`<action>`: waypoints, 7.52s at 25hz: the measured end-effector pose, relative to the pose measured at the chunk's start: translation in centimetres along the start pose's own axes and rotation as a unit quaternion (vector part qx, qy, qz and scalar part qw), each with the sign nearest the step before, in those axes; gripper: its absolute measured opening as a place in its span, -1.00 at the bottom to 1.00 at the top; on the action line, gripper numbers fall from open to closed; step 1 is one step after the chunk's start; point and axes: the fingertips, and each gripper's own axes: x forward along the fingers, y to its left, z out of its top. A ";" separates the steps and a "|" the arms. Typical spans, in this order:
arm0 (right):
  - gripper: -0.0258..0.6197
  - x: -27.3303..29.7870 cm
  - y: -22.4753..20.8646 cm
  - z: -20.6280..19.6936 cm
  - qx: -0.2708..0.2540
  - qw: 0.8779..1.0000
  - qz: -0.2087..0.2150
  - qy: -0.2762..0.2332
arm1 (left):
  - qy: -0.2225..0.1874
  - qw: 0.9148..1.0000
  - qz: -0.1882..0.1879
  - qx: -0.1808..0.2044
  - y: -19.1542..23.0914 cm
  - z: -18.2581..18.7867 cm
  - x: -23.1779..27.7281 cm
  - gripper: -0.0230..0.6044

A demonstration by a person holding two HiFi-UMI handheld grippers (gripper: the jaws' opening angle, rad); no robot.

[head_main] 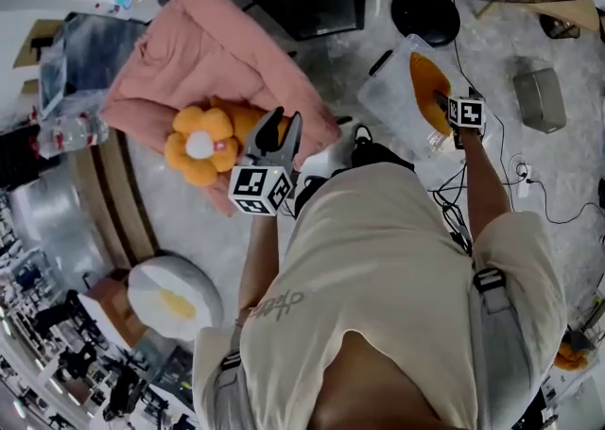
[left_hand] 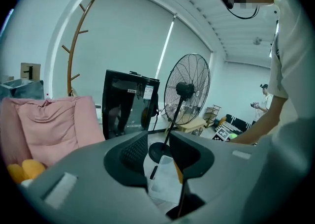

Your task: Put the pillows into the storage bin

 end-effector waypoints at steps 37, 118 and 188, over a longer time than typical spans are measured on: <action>0.63 1.7 22.7 10.3 -0.175 0.975 0.131 -0.043 | -0.033 0.978 0.190 -0.080 16.1 -4.4 -11.4 -0.42; 0.60 -15.4 20.1 -9.0 0.096 0.984 0.073 -0.130 | 0.061 0.988 0.110 0.088 21.1 -3.0 -5.9 -0.54; 0.59 -9.6 19.0 -3.9 0.069 0.987 0.102 -0.104 | 0.125 0.984 0.116 0.058 20.1 -7.9 -0.4 -0.09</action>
